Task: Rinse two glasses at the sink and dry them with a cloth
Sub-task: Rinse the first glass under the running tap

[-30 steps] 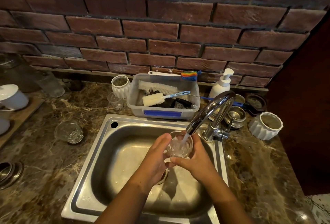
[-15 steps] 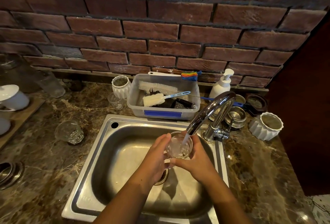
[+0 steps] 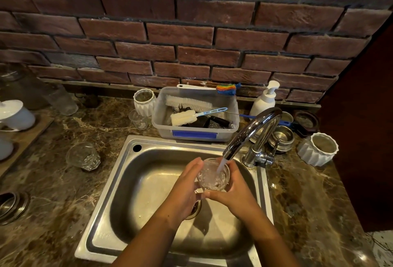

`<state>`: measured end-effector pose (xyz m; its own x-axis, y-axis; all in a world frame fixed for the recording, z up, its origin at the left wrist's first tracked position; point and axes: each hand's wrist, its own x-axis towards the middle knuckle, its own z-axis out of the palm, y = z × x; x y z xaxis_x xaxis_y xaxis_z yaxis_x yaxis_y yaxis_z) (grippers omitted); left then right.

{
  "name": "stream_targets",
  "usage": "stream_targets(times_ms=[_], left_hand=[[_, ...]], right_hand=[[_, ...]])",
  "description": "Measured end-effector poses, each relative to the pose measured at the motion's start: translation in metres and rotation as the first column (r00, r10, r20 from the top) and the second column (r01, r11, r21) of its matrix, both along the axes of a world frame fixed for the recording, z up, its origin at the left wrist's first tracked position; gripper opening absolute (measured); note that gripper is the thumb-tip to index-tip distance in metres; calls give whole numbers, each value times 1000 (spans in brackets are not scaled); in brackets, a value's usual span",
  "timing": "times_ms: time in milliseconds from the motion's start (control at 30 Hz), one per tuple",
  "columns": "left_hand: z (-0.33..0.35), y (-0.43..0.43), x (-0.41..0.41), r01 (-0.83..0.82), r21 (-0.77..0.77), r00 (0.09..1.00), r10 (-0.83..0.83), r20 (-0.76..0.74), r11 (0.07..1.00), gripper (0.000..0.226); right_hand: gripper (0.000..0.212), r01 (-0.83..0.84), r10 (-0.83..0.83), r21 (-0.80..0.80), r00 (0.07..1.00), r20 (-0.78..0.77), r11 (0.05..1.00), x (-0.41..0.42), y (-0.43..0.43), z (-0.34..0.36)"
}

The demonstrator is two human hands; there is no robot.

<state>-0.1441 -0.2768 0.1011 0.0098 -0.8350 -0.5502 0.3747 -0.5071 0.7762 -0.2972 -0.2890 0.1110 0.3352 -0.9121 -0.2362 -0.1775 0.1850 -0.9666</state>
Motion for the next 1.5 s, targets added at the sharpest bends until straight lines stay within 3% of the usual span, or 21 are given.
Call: stream_targets(times_ms=[167, 267, 400, 500, 567, 633, 733, 833, 967, 1167, 1500], left_hand=[[2, 2, 1, 26, -69, 1000, -25, 10, 997, 58], [9, 0, -1, 44, -115, 997, -36, 67, 992, 56], [11, -4, -6, 15, -124, 998, -7, 65, 992, 75], [11, -1, -10, 33, -102, 998, -29, 48, 994, 56], [10, 3, -11, 15, -79, 1000, -14, 13, 997, 56], [10, 7, -12, 6, -54, 1000, -5, 21, 999, 70], [11, 21, -12, 8, -13, 999, -8, -45, 1000, 107], [11, 32, -14, 27, 28, 999, -26, -39, 999, 102], [11, 39, -11, 75, 37, 997, -75, -18, 996, 121], [64, 67, -6, 119, 87, 992, -122, 38, 989, 70], [83, 100, -2, 114, 170, 992, -121, 28, 979, 65]], right_hand=[[83, 24, -27, 51, 998, 61, 998, 0, 4, -2], [72, 51, -60, 95, 993, 98, 994, 1, 5, 4], [67, 88, -105, 149, 988, 112, 985, 5, 11, 8], [72, 126, -167, 240, 973, 161, 963, 6, 18, 5], [80, 133, -210, 335, 955, 207, 933, 7, 24, 5], [83, 132, -247, 414, 939, 238, 901, 9, 29, 4], [76, 128, -280, 452, 916, 286, 883, 11, 37, 7], [62, 111, -280, 455, 905, 321, 883, 13, 46, 18], [50, 99, -276, 500, 916, 292, 860, 15, 56, 36], [60, 97, -269, 593, 941, 208, 799, 14, 66, 56], [73, 50, -249, 643, 942, 223, 765, 21, 89, 57]])
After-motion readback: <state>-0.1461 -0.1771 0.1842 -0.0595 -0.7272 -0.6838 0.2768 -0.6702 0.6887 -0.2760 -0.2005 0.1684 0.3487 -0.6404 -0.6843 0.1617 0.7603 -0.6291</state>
